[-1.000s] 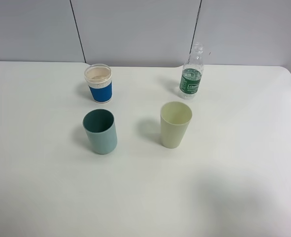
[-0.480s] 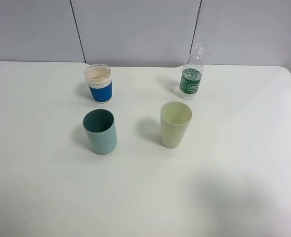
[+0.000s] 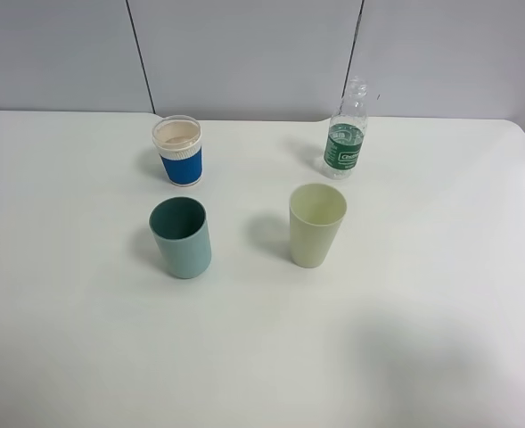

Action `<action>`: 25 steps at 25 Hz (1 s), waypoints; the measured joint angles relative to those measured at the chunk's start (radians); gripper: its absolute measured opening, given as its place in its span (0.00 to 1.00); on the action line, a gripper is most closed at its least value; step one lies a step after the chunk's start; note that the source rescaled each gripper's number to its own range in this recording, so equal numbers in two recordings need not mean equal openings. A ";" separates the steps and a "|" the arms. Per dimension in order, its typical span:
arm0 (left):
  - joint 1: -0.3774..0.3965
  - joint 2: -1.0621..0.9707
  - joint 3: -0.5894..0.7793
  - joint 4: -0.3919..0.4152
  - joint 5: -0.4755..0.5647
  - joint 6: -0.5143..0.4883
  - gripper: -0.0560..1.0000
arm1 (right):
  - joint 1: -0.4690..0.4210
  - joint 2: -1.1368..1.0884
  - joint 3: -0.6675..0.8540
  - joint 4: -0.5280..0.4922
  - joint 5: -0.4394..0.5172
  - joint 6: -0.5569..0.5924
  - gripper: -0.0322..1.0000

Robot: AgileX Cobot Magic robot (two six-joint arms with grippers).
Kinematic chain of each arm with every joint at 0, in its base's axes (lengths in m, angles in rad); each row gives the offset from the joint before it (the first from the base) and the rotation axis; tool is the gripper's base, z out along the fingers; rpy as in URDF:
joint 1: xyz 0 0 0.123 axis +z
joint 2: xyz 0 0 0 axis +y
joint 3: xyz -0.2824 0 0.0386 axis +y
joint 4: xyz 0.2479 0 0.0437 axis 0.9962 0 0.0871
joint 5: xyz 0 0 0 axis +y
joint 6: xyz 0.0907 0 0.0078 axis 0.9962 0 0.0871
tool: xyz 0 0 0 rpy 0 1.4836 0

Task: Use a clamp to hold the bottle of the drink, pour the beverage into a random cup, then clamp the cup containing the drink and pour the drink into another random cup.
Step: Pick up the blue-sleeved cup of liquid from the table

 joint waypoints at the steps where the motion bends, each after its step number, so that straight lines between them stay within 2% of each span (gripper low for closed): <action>1: 0.000 0.000 0.000 0.000 0.000 0.000 1.00 | 0.000 0.000 0.000 0.000 0.000 0.000 0.85; 25: 0.000 0.000 0.000 0.000 0.000 0.000 1.00 | 0.000 0.000 0.000 0.000 0.000 0.000 0.85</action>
